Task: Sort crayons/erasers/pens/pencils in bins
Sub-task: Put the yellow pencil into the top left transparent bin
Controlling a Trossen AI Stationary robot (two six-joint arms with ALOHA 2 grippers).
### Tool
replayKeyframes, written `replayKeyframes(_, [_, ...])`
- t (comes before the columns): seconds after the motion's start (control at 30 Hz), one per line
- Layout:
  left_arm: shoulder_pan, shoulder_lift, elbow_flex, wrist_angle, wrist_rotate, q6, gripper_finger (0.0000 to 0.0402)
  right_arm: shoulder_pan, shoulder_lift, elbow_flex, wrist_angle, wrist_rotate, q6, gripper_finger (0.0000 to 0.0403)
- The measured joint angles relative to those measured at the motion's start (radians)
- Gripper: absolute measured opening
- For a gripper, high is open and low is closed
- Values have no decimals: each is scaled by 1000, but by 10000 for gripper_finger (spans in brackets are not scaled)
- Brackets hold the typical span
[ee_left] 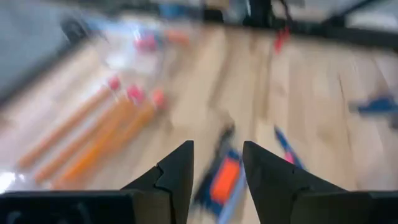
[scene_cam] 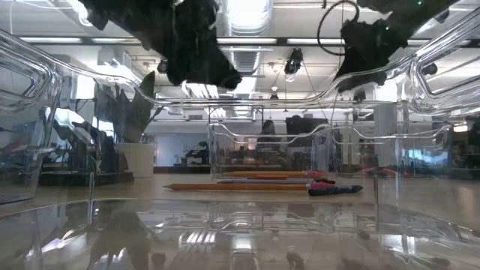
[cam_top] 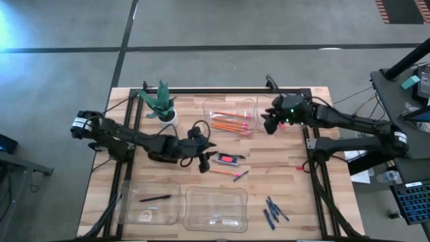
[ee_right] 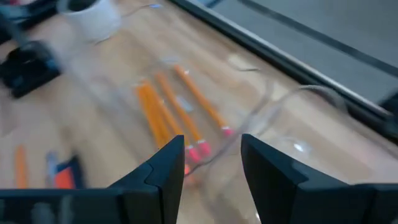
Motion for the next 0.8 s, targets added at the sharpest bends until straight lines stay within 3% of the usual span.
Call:
replayKeyframes(0.17, [17,0,-1,-108,163,128,125,100,0,-19,9,1,0,149])
replayKeyframes(0.37, [33,28,1,-106,181,203,125,169,6,-63,97,3,1,144])
replayKeyframes(0.8, [36,320,57,-82,420,182,125,282,5,-70,120,3,8,140])
